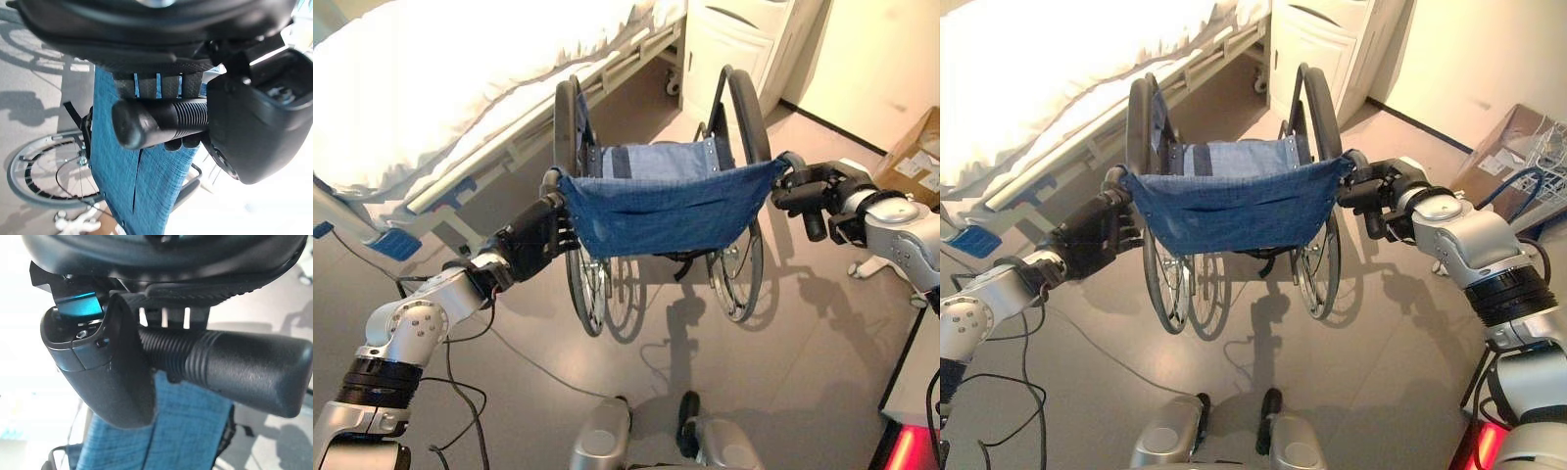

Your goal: Push the wheelchair next to the bed

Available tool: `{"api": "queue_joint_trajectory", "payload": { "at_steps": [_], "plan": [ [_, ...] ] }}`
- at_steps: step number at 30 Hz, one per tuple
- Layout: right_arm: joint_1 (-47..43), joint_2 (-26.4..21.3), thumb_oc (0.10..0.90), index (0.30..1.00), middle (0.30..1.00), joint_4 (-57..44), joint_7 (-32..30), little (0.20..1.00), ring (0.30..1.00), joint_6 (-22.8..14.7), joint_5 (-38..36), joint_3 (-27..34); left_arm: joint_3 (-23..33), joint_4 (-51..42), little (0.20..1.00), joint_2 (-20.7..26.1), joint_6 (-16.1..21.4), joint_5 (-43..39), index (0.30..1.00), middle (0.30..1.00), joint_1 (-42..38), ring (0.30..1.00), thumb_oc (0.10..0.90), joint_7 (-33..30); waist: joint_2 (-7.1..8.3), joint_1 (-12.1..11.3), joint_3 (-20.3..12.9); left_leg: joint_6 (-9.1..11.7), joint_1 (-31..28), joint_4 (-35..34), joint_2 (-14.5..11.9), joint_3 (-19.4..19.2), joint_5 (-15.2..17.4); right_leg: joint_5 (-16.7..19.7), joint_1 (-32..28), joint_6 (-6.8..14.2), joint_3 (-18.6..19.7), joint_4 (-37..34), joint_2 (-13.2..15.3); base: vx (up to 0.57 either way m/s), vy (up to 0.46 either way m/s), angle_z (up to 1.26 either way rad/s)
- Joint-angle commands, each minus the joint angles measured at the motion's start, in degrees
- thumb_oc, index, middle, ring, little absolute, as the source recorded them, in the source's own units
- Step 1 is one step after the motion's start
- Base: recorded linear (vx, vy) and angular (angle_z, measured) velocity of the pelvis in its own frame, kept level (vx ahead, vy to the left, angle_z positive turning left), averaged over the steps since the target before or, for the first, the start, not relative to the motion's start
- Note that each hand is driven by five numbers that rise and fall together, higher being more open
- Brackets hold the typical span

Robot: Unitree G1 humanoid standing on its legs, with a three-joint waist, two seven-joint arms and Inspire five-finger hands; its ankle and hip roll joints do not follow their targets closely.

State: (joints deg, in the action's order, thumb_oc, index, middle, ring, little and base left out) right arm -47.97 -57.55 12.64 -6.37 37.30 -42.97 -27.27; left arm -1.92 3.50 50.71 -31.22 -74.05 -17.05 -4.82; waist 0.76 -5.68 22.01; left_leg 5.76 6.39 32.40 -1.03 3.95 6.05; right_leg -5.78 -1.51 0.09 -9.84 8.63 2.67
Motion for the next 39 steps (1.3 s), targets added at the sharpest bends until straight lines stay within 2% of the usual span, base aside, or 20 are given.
{"api": "queue_joint_trajectory", "payload": {
  "at_steps": [1,2,3,5,6,9,12,14,16,20,23,26,30,34,39],
  "plan": [
    [-2.98,1.56,0.400,0.300,0.300,-12.27,8.28,0.300,0.300,-8.14,-3.56,1.33,6.42,-0.47,0.300,2.86,10.36,-0.01,0.300,0.300,-2.84,0.300,0.400,0.69,2.35,1.65,-11.64,-1.80,-1.36,-10.55,-1.08,-4.61,-12.09,7.39,-0.52,2.53,0.56,-5.20,-0.55,0.35,0.204,0.20],
    [-3.25,1.66,0.400,0.300,0.300,-12.36,7.64,0.300,0.300,-8.00,-4.38,1.02,6.78,-0.36,0.300,2.95,10.30,-0.37,0.300,0.300,-2.42,0.300,0.400,0.77,1.70,1.29,-11.81,-1.16,-1.55,-16.91,-2.46,-4.55,-13.81,6.33,-1.46,2.53,0.44,-5.19,-1.03,0.34,0.219,0.17],
    [-3.31,1.75,0.400,0.300,0.300,-12.29,7.38,0.300,0.300,-8.06,-4.61,0.92,6.88,-0.21,0.300,2.91,10.30,-0.35,0.300,0.300,-2.34,0.300,0.400,0.89,1.53,1.18,-11.80,-0.88,-1.70,-18.80,-2.87,-4.52,-14.53,5.98,-1.82,2.51,0.47,-5.20,-1.13,0.32,0.236,0.24],
    [-3.24,2.60,0.400,0.300,0.300,-12.40,6.19,0.300,0.300,-7.53,-5.36,0.82,7.26,0.91,0.300,1.90,10.72,0.50,0.300,0.300,-2.02,0.300,0.400,2.11,0.18,0.07,-11.86,1.75,0.24,-29.92,-6.58,-1.87,-21.04,3.63,-4.82,2.27,0.96,-5.92,-1.80,0.42,0.306,0.05],
    [-2.75,2.60,0.400,0.300,0.300,-13.08,6.06,0.300,0.300,-6.92,-5.43,0.94,7.46,0.53,0.300,1.48,11.13,0.72,0.300,0.300,-1.39,0.300,0.400,2.06,-0.19,-0.30,-11.61,2.37,0.79,-32.63,-7.51,-0.22,-23.42,3.01,-5.89,2.10,1.65,-6.08,-1.92,0.36,0.254,-0.15],
    [-0.51,2.01,0.400,0.300,0.300,-14.92,6.58,0.300,0.300,-6.17,-5.09,1.62,9.25,-1.17,0.300,1.00,10.92,0.71,0.300,0.300,0.49,0.300,0.400,1.38,-0.64,-0.60,-11.24,2.66,1.54,-36.16,-8.56,0.88,-24.06,1.79,-7.40,2.12,3.23,-5.83,-1.58,0.34,0.273,-0.55],
    [4.05,1.65,0.400,0.300,0.300,-16.66,7.83,0.300,0.300,-6.59,-3.82,3.92,11.21,-0.89,0.300,1.27,10.37,0.45,0.300,0.300,1.91,0.300,0.400,2.16,-0.83,-0.03,-11.47,2.28,0.24,-35.53,-8.84,-1.16,-20.61,0.56,-8.89,3.42,3.72,-5.01,0.57,0.28,0.303,-0.65],
    [8.01,1.89,0.400,0.300,0.300,-16.49,8.09,0.300,0.300,-7.81,-2.89,6.15,9.82,1.55,0.300,2.21,10.19,-0.04,0.300,0.300,0.14,0.300,0.400,3.96,-0.83,0.55,-11.97,1.76,-0.24,-32.91,-7.58,-2.97,-17.37,-0.05,-10.08,5.21,2.60,-3.81,2.65,0.28,0.340,-0.87],
    [10.19,1.54,0.400,0.300,0.300,-16.79,7.38,0.300,0.300,-8.44,-3.56,7.82,7.31,3.51,0.300,3.97,9.39,-1.03,0.300,0.300,-3.33,0.300,0.400,4.26,-0.07,0.43,-11.91,0.36,0.06,-30.14,-5.33,-3.63,-14.84,0.06,-10.27,7.09,1.02,-2.09,4.90,0.21,0.253,-0.24],
    [10.73,2.13,0.400,0.300,0.300,-16.49,6.56,0.300,0.300,-9.47,-4.10,8.52,6.00,4.99,0.300,5.47,9.02,-1.41,0.300,0.300,-6.34,0.300,0.400,4.81,0.43,-0.33,-11.23,-1.41,-0.24,-28.32,-3.42,-4.58,-13.19,1.54,-8.25,8.33,-1.90,2.60,7.51,0.13,0.177,0.10],
    [9.87,3.34,0.400,0.300,0.300,-15.59,8.51,0.300,0.300,-9.58,-2.97,8.82,7.61,6.45,0.300,6.89,8.47,-1.50,0.300,0.300,-6.91,0.300,0.400,5.65,0.52,-2.21,-11.13,-2.51,-0.75,-27.52,-2.22,-6.63,-11.43,3.18,-7.23,8.43,-6.44,4.76,10.45,0.07,0.159,-0.28],
    [8.13,4.69,0.400,0.300,0.300,-15.10,7.57,0.300,0.300,-9.73,-2.70,7.34,7.66,6.58,0.300,6.66,9.57,-1.38,0.300,0.300,-6.48,0.300,0.400,5.59,0.64,-2.88,-11.04,-2.62,-1.28,-26.86,-1.59,-8.59,-10.11,3.03,-5.88,8.22,-7.35,-0.13,9.15,0.05,0.074,-0.59],
    [6.68,5.75,0.400,0.300,0.300,-14.03,6.89,0.300,0.300,-10.01,-2.56,6.17,7.49,5.60,0.300,6.23,10.75,-1.92,0.300,0.300,-5.88,0.300,0.400,4.62,1.19,-2.98,-10.51,-2.72,-0.56,-25.78,-0.87,-10.12,-9.14,6.06,-3.87,8.06,-7.22,-5.15,7.90,0.00,-0.020,-0.18],
    [6.43,5.30,0.400,0.300,0.300,-13.41,6.40,0.300,0.300,-10.93,-4.51,5.96,7.21,3.62,0.300,5.79,10.77,-0.22,0.300,0.300,-4.85,0.300,0.400,4.42,2.46,-3.25,-10.71,-3.42,-0.42,-25.46,-0.10,-10.05,-8.30,7.55,-4.05,8.05,-6.48,-8.01,6.72,0.03,-0.094,-0.02],
    [6.98,6.38,0.400,0.300,0.300,-12.64,6.16,0.300,0.300,-11.18,-3.55,6.10,6.84,1.59,0.300,6.20,11.18,-0.77,0.300,0.300,-4.93,0.300,0.400,2.99,2.89,-3.33,-10.95,-3.52,-0.66,-25.70,0.37,-9.75,-7.78,8.76,-4.63,8.11,-5.75,-10.70,6.19,0.02,-0.064,-0.04]
  ]
}}
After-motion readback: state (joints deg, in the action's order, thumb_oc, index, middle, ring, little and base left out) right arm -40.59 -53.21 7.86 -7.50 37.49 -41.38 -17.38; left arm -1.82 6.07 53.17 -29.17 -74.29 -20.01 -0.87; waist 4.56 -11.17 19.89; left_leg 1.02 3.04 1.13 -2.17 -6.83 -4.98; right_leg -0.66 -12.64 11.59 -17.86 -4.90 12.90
